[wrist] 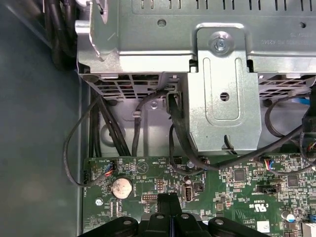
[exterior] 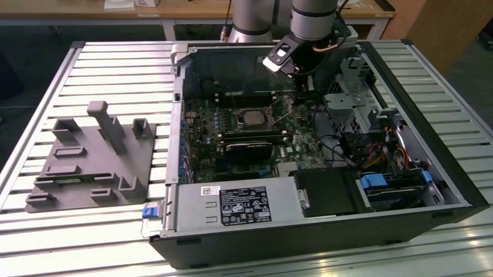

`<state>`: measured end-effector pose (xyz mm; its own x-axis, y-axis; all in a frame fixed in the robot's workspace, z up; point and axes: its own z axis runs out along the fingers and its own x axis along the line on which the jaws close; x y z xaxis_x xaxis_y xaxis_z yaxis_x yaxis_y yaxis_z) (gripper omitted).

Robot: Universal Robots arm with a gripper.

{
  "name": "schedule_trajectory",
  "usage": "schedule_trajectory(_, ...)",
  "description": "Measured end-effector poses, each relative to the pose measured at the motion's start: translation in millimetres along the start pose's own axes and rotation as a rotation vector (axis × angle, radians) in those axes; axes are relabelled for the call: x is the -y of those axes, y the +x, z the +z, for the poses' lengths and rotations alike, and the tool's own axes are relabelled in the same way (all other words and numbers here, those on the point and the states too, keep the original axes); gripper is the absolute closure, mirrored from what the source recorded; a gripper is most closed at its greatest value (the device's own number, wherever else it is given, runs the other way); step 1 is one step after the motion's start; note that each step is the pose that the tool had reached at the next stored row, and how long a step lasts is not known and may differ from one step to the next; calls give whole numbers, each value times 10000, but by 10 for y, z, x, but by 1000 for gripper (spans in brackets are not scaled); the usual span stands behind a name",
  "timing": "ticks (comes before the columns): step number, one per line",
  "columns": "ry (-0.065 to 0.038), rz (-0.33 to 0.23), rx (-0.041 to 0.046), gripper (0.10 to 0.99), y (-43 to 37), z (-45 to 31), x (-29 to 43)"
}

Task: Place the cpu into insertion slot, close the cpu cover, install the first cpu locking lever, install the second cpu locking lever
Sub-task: 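Close the cpu cover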

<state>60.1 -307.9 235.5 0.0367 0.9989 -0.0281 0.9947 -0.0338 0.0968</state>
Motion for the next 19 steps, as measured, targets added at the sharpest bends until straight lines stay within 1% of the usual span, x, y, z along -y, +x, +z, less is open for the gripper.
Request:
schedule_trajectory(2,15,-2,3,980,0,0,-1)
schedule_trajectory(3,66,-4,8,980,1,2,-1)
schedule_trajectory(4,128,-7,21,980,1,3,-1)
schedule_trajectory(7,401,-22,97,980,1,8,-1)
schedule_trajectory(8,519,-28,126,980,1,11,-2)
schedule_trajectory(9,662,-35,157,980,1,13,-3)
schedule_trajectory(12,1129,-57,248,980,1,18,-8)
schedule_trajectory(15,1522,-76,322,980,1,23,-11)
schedule_trajectory(16,1557,-79,329,980,1,22,-11)
schedule_trajectory(19,1610,-80,331,980,1,22,-11)
